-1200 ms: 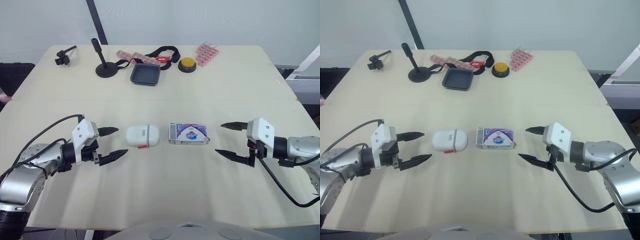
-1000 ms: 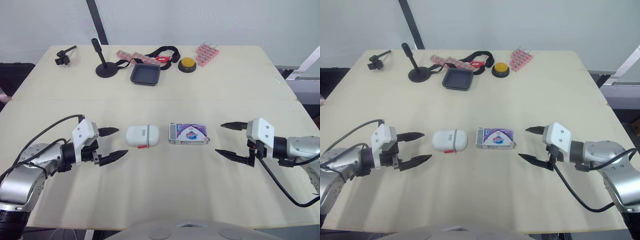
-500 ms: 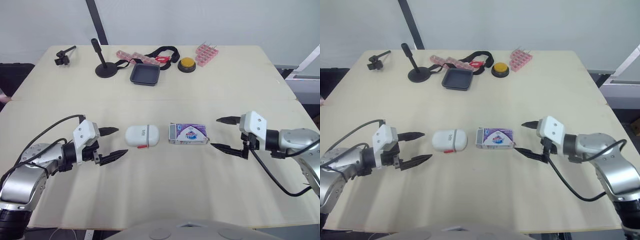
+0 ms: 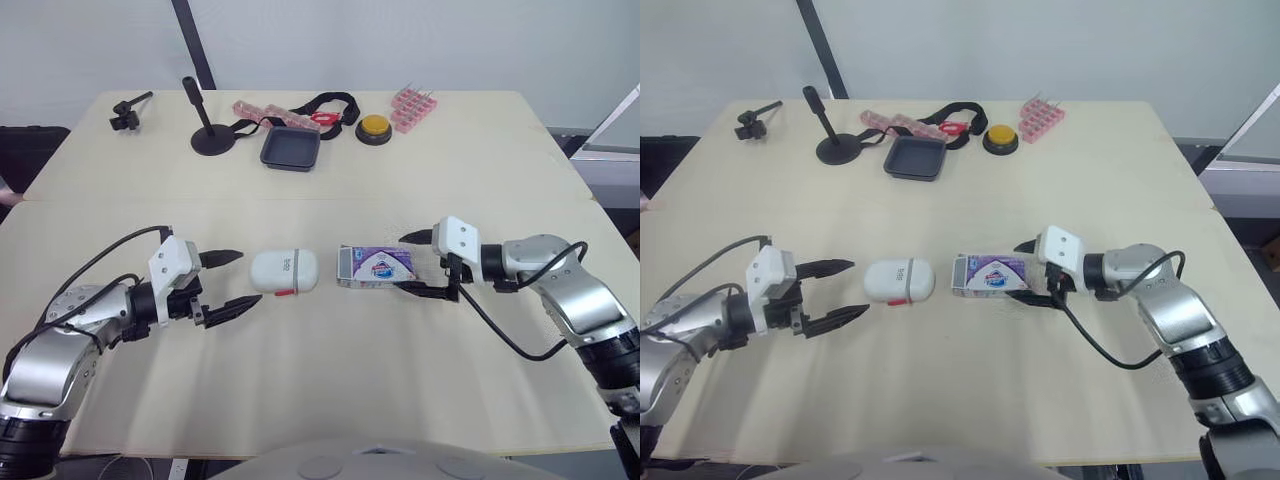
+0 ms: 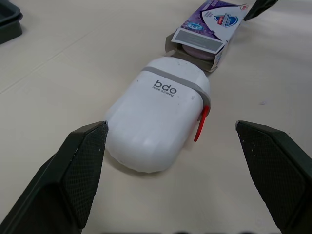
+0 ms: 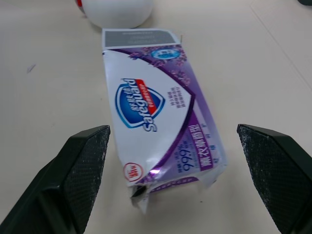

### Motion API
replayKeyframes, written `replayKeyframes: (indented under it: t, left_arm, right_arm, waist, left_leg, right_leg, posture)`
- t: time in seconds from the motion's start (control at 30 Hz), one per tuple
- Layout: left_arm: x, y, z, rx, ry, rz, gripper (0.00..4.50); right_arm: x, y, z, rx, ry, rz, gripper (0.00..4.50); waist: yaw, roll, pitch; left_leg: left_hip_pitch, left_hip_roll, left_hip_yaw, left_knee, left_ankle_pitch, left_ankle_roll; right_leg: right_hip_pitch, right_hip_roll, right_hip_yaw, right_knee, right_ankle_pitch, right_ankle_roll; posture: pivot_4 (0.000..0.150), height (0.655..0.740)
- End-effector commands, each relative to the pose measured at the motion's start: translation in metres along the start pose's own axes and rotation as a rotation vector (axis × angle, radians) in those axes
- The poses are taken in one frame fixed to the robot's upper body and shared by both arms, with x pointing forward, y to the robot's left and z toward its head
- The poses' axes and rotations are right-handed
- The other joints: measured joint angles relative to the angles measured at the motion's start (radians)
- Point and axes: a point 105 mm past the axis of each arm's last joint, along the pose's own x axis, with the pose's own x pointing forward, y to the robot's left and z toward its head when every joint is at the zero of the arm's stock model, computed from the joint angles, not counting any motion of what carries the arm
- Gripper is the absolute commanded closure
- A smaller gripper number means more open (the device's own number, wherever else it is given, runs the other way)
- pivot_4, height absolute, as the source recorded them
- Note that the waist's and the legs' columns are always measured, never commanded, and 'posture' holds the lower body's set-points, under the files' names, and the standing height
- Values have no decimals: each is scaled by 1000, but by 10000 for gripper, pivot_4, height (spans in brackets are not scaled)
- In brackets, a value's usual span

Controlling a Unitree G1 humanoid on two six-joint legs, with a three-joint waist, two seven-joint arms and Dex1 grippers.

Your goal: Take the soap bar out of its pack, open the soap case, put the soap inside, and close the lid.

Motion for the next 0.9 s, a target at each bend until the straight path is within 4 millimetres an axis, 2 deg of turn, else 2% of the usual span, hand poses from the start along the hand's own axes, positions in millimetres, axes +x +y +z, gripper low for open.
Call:
replayKeyframes:
  t: [0.03,0.2,0.43,0.87,0.9]
  left_arm:
    - [0,-3,9,44,-23,6,562]
    - [1,-5,11,46,-33,16,562]
    - [6,-11,14,40,-55,18,562]
    - [6,-11,12,42,-59,41,562]
    - [7,-11,11,43,-57,43,201]
  right_arm:
    - [1,-3,5,-31,-9,10,0]
    - [5,5,-6,-16,19,72,0]
    - [13,0,-21,6,49,75,0]
    - [16,-3,-24,-1,46,111,0]
    - [16,-3,-24,0,45,113,2609]
  waist:
    - [0,0,0]
    - [3,0,0]
    - [-1,0,0]
    - [0,0,0]
    - [0,0,0]
  left_leg:
    - [0,0,0,0,0,0]
    - [0,0,0,1,0,0]
    - [0,0,0,2,0,0]
    - [-1,0,0,4,0,0]
    - [-1,0,0,4,0,0]
  right_leg:
    - [0,0,0,0,0,0]
    - [0,0,0,1,0,0]
    - [0,0,0,1,0,0]
    - [-1,0,0,3,0,0]
    - [-1,0,0,4,0,0]
  posture:
    - [1500,7400]
    - [1500,7400]
    - [1500,7400]
    - [1500,7400]
    - [1500,7400]
